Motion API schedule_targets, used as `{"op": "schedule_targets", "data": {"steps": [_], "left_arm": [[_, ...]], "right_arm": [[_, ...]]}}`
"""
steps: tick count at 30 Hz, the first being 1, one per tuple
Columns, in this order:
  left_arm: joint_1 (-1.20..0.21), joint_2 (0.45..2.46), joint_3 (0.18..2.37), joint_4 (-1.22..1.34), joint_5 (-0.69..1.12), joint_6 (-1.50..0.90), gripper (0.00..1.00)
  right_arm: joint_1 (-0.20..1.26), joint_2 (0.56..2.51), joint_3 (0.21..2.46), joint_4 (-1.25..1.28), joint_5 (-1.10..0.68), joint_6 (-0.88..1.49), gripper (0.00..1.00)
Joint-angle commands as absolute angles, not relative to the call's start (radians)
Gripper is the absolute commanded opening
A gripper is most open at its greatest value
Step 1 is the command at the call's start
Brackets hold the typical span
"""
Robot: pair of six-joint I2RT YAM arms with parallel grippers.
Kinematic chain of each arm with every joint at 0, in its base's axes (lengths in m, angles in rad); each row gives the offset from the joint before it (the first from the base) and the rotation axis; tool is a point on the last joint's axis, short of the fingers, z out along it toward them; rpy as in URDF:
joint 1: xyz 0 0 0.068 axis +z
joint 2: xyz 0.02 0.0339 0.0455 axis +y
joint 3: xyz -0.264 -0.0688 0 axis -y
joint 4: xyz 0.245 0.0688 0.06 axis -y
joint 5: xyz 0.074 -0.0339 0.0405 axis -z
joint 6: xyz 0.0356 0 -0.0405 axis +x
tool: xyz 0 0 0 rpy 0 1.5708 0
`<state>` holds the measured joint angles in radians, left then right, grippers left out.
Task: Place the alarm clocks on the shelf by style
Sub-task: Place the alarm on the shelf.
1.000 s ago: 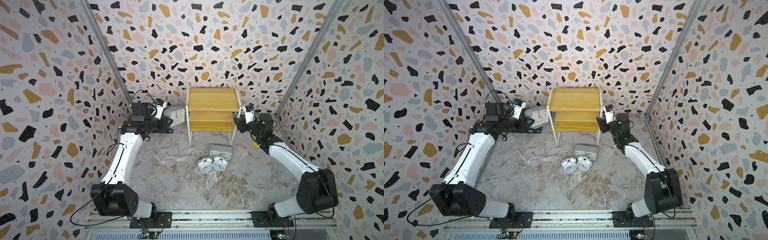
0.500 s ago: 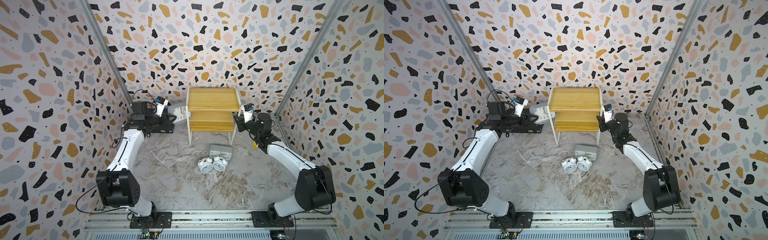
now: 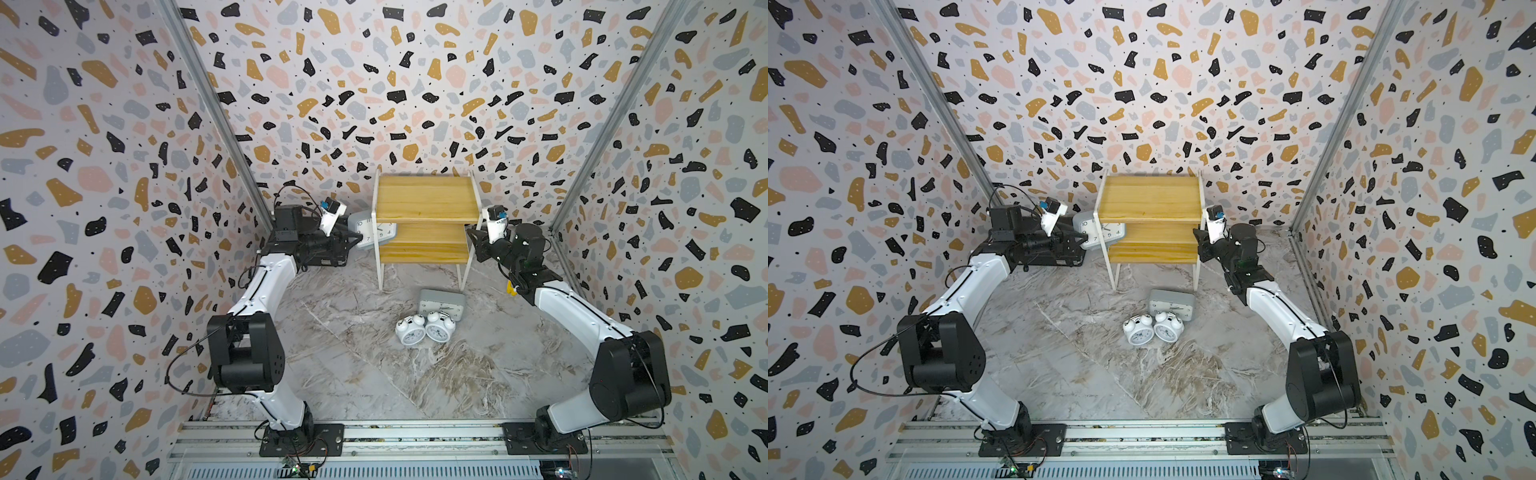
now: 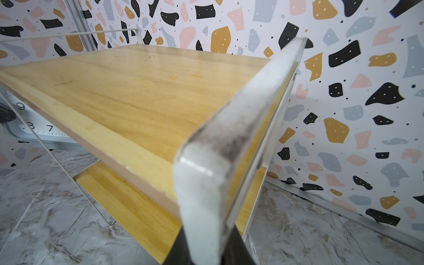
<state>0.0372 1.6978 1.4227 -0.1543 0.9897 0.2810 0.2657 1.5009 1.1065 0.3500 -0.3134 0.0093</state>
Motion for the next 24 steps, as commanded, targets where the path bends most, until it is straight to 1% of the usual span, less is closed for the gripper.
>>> {"op": "schedule_targets", "data": {"steps": [1,9,13,24], "left_arm": [[0.04,1.711,1.426,0.011,1.114,0.326,0.09],[0.034,1.788,1.407,0.157,1.205,0.366,0.1],[0.022,1.835,1.448,0.154,1.255,0.365,0.1],[-0.011,1.941,1.539,0.182,1.314,0.38,0.11]], "right_arm": [[0.262,1.489,1.156,0.345,-0.322,-0.001,0.21],[0.262,1.488,1.172,0.33,-0.33,-0.002,0.21],[0.262,1.486,1.175,0.325,-0.331,-0.002,0.21],[0.262,1.491,1.191,0.304,-0.344,-0.007,0.2]]}}
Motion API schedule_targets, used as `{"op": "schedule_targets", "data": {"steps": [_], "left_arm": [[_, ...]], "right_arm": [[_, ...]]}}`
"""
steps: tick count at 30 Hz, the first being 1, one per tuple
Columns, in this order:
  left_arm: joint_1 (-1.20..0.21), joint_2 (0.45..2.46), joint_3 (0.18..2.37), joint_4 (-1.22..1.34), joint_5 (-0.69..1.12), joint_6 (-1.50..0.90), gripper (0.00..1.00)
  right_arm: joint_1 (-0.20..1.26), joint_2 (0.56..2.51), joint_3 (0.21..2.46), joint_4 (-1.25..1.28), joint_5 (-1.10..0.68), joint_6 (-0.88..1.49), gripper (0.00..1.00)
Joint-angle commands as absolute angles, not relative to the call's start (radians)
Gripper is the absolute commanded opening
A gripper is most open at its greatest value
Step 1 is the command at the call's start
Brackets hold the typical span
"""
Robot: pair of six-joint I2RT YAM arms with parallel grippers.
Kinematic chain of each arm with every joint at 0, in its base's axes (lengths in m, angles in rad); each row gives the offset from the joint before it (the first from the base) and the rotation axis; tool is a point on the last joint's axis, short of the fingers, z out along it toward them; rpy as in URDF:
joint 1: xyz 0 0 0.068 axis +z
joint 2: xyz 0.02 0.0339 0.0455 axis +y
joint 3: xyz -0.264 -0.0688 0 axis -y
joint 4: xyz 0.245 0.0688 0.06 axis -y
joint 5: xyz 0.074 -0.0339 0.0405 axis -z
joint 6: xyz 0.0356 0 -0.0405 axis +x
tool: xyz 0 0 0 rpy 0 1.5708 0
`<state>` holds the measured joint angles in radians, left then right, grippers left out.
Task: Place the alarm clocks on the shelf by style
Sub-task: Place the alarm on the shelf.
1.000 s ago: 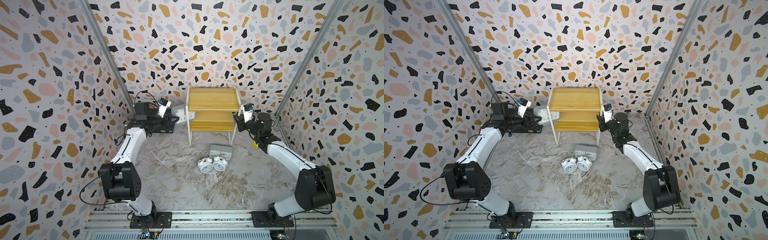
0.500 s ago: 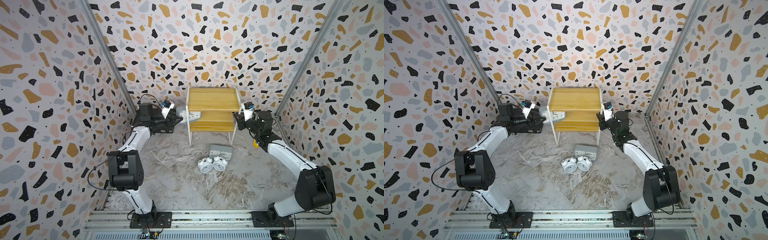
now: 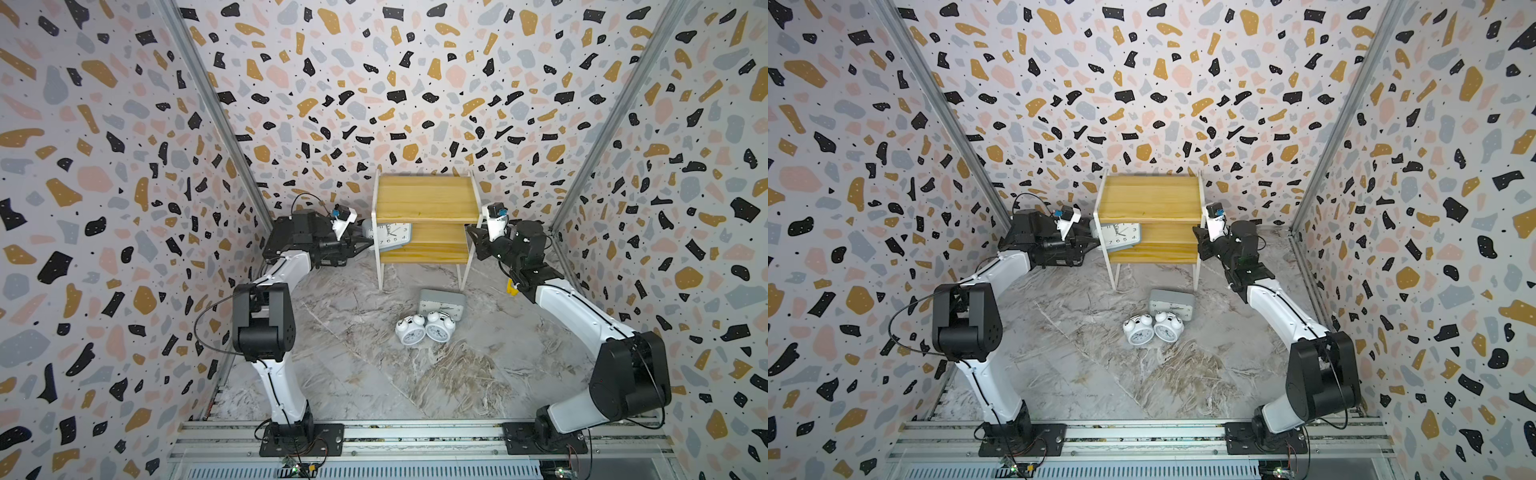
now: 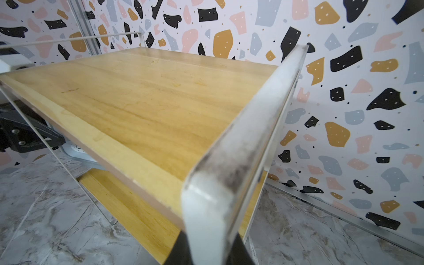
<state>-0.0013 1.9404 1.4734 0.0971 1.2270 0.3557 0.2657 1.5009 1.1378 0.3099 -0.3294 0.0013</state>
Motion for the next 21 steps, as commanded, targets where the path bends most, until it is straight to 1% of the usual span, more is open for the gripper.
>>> {"op": "schedule_targets", "data": {"steps": [1,7,21], "left_arm": [[-0.015,1.953,1.551,0.185,1.33,0.386,0.11],[-0.031,2.014,1.616,0.176,1.369,0.387,0.11],[-0.069,2.1,1.717,0.126,1.388,0.397,0.12]], "right_arm": [[0.262,1.491,1.191,0.301,-0.345,-0.008,0.19],[0.262,1.487,1.194,0.292,-0.347,-0.012,0.18],[0.262,1.486,1.19,0.284,-0.347,-0.01,0.17]]}}
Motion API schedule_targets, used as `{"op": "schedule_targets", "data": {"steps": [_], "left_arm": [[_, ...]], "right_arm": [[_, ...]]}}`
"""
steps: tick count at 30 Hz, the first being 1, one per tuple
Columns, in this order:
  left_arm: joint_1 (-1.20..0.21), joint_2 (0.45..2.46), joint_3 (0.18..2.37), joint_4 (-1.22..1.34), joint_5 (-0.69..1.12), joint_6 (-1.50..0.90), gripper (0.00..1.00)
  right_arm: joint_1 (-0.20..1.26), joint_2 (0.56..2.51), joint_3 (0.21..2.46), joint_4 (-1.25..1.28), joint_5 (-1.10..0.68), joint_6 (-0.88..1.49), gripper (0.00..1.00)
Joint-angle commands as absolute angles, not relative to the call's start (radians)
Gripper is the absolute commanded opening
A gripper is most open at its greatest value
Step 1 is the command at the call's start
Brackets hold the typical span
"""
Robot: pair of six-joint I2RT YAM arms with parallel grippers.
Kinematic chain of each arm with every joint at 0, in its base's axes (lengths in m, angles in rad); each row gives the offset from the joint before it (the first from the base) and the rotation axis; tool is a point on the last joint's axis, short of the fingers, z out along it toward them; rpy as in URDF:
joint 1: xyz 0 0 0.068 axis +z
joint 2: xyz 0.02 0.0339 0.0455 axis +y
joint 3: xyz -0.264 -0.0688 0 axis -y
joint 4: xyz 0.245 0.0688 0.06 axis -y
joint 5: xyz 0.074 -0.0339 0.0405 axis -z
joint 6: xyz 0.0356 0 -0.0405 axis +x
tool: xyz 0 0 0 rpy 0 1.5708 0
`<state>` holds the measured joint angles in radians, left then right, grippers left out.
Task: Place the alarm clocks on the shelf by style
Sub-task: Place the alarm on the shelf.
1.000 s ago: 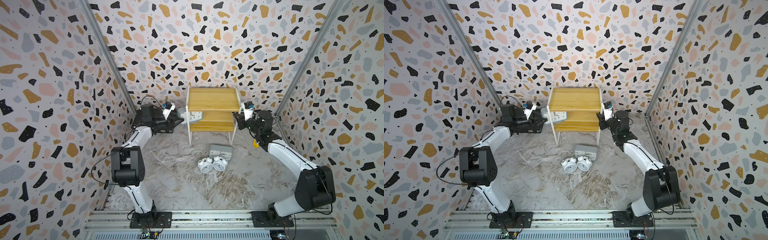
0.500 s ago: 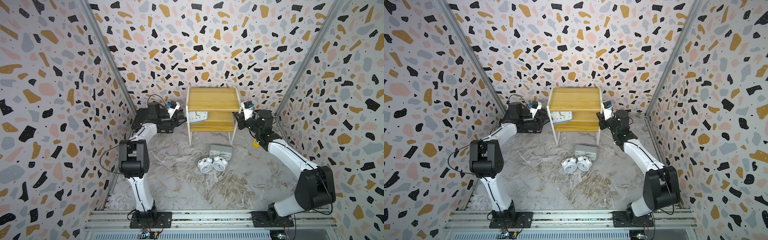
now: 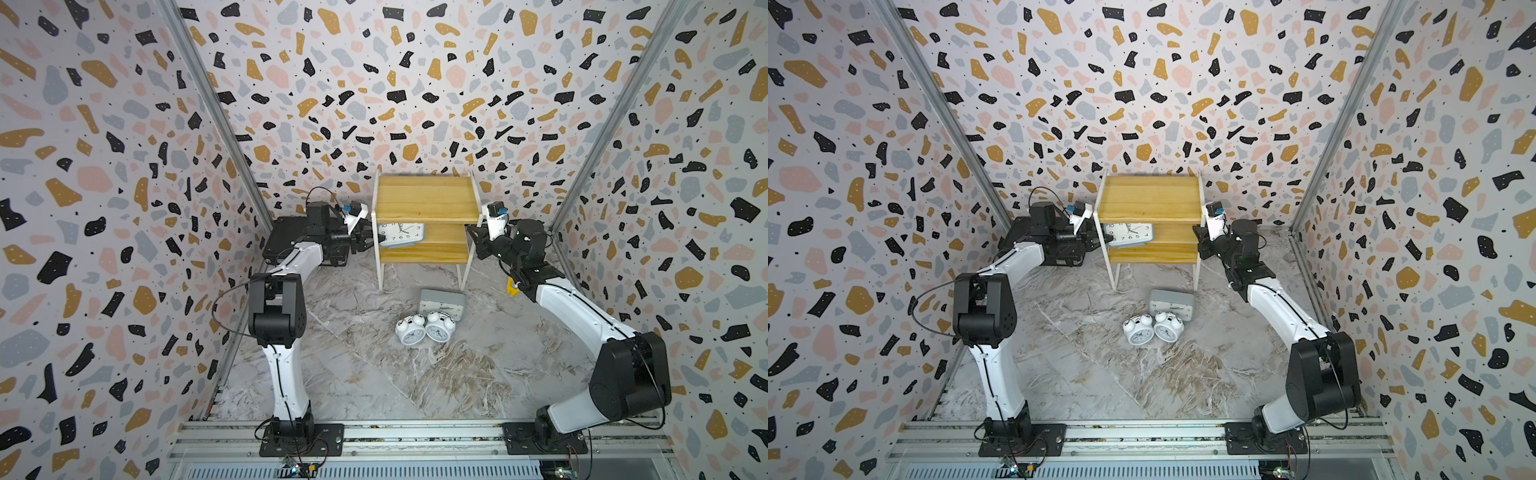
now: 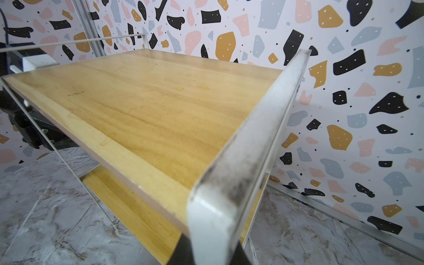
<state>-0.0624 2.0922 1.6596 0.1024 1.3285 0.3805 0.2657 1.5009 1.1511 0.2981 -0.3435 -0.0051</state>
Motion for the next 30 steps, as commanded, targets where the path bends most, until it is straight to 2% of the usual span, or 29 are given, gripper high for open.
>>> {"op": "schedule_targets", "data": {"steps": [1,12,21,30], "left_arm": [[-0.071,2.106,1.727,0.12,1.388,0.396,0.12],[-0.078,2.148,1.785,-0.017,1.393,0.493,0.13],[-0.095,2.189,1.919,-0.416,1.367,0.782,0.15],[-0.104,2.213,1.933,-0.425,1.372,0.787,0.16]], "right_arm": [[0.262,1.485,1.19,0.284,-0.348,-0.011,0.17],[0.262,1.49,1.19,0.282,-0.35,-0.01,0.18],[0.262,1.491,1.189,0.283,-0.347,-0.008,0.18],[0.262,1.493,1.191,0.282,-0.345,-0.007,0.18]]}}
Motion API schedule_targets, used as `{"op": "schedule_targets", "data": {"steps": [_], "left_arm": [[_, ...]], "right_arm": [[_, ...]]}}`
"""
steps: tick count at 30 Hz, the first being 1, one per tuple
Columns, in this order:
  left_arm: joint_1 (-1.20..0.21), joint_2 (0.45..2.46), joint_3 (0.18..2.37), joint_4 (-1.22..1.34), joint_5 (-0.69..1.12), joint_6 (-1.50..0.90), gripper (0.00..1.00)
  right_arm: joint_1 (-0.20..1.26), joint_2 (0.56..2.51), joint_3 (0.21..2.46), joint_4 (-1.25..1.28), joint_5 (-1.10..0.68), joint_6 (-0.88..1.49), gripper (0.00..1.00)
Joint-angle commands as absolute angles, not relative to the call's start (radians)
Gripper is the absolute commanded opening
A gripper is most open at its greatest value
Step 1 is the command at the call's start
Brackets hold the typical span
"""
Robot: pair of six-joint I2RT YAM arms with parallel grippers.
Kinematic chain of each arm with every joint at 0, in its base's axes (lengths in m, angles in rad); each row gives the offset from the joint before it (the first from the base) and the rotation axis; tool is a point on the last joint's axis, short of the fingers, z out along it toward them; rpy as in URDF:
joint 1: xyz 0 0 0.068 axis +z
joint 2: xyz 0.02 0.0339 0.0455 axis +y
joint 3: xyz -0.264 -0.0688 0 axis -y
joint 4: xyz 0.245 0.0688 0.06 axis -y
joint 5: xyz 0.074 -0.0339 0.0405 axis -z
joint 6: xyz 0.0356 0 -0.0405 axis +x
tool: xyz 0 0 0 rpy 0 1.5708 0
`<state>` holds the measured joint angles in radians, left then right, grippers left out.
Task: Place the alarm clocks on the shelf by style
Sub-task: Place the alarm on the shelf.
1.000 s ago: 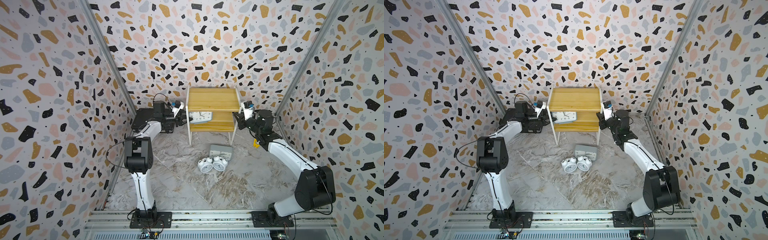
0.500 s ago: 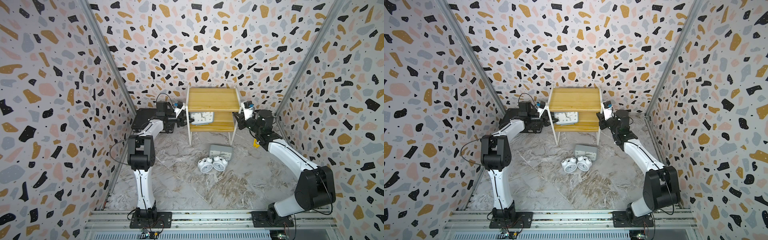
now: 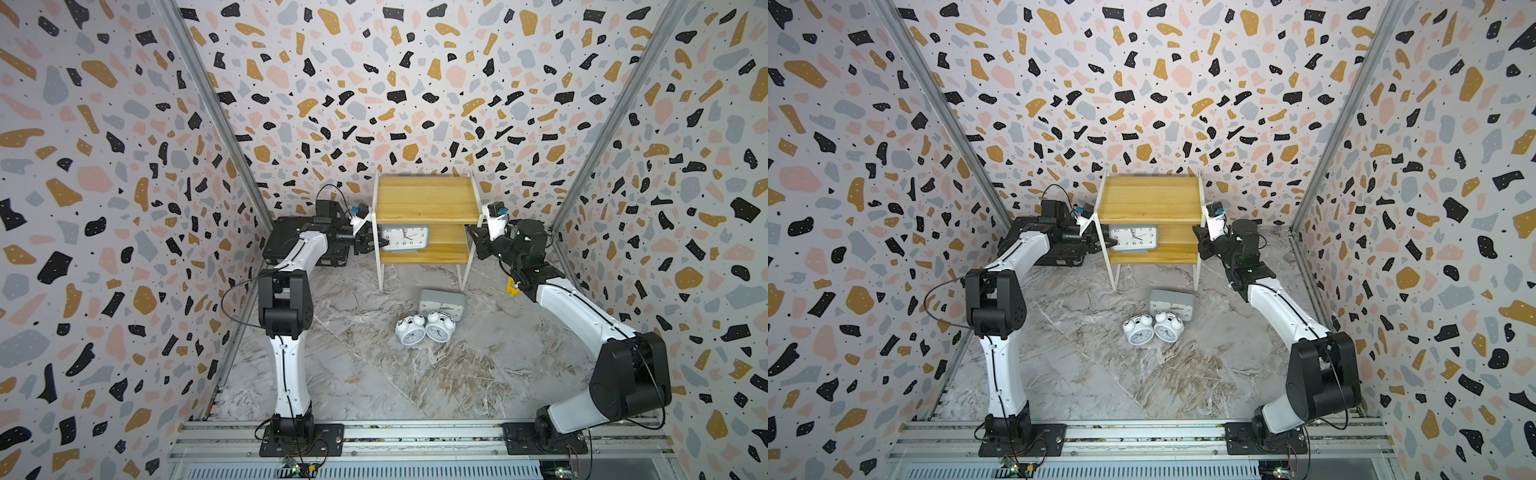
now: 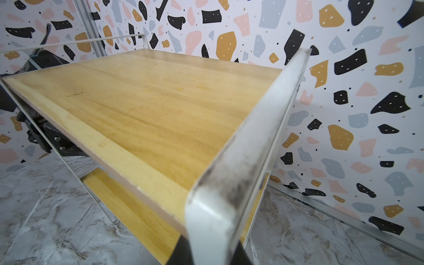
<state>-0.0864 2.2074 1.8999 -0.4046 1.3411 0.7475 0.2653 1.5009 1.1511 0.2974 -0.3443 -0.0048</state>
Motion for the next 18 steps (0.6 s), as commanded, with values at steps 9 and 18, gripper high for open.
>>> {"op": "schedule_targets", "data": {"steps": [9,18], "left_arm": [[-0.106,2.211,1.926,-0.412,1.349,0.766,0.47],[-0.093,2.177,1.87,-0.284,1.33,0.681,0.7]], "right_arm": [[0.262,1.497,1.191,0.285,-0.345,-0.006,0.19],[0.262,1.499,1.194,0.287,-0.35,-0.003,0.19]]}}
